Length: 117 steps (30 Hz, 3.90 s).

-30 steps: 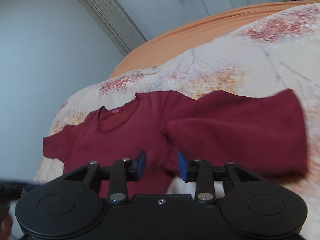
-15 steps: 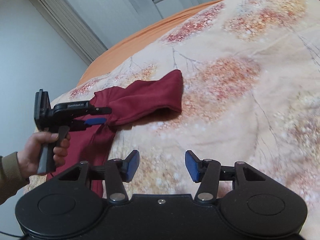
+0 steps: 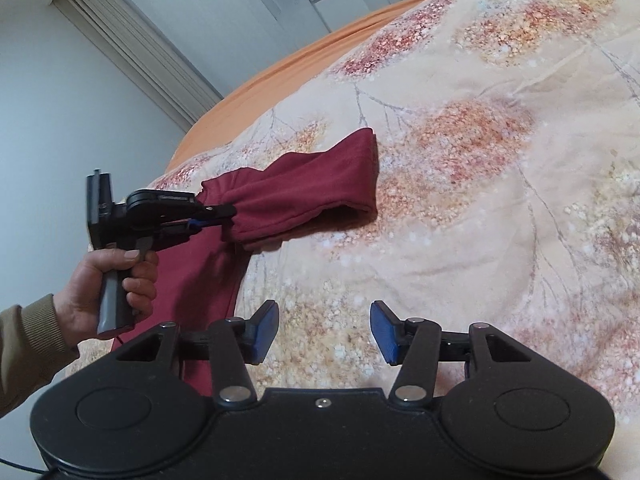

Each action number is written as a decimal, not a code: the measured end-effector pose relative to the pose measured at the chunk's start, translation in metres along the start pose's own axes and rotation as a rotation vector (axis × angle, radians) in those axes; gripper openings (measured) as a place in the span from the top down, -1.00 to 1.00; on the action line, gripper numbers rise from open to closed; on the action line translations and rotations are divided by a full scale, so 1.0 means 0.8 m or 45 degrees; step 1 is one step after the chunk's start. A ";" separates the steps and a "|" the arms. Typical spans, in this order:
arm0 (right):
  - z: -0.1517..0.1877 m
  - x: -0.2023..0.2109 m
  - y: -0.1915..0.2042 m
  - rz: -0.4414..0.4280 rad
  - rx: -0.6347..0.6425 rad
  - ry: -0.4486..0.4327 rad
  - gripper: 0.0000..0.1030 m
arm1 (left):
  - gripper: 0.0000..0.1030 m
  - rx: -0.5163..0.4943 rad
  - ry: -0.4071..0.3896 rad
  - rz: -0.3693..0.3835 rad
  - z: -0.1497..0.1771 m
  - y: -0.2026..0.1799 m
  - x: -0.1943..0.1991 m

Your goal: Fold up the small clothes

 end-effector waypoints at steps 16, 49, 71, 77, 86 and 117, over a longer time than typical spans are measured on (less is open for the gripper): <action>-0.053 -0.091 0.062 -0.094 0.080 0.010 -0.12 | 0.85 0.272 -0.305 -0.672 -0.051 0.243 0.195; -0.219 -0.383 0.129 -0.114 -0.082 0.063 0.91 | 0.81 0.140 -0.146 -0.429 -0.101 0.330 0.209; -0.102 -0.337 0.122 -0.211 -0.131 0.233 0.65 | 0.34 0.133 -0.005 -0.359 -0.071 0.355 0.189; -0.115 -0.320 0.121 -0.288 -0.265 0.240 0.88 | 0.95 0.230 -0.052 -0.382 -0.078 0.363 0.216; -0.103 -0.330 0.118 -0.153 -0.244 0.311 0.65 | 1.00 0.224 0.023 -0.481 -0.067 0.381 0.217; -0.097 -0.281 0.150 -0.069 -0.066 0.268 0.28 | 0.04 0.112 -0.048 -0.491 -0.047 0.346 0.212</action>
Point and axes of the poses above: each gripper's, at about its wrist camera, not at the fingertips, and x roughly against the way its jaws point, y to its left, z to its underside, the point moved 1 cm from there along -x, roughly the way its jaws point, and after that the axes turned 1 degree about -x, right-handed, at the moved point
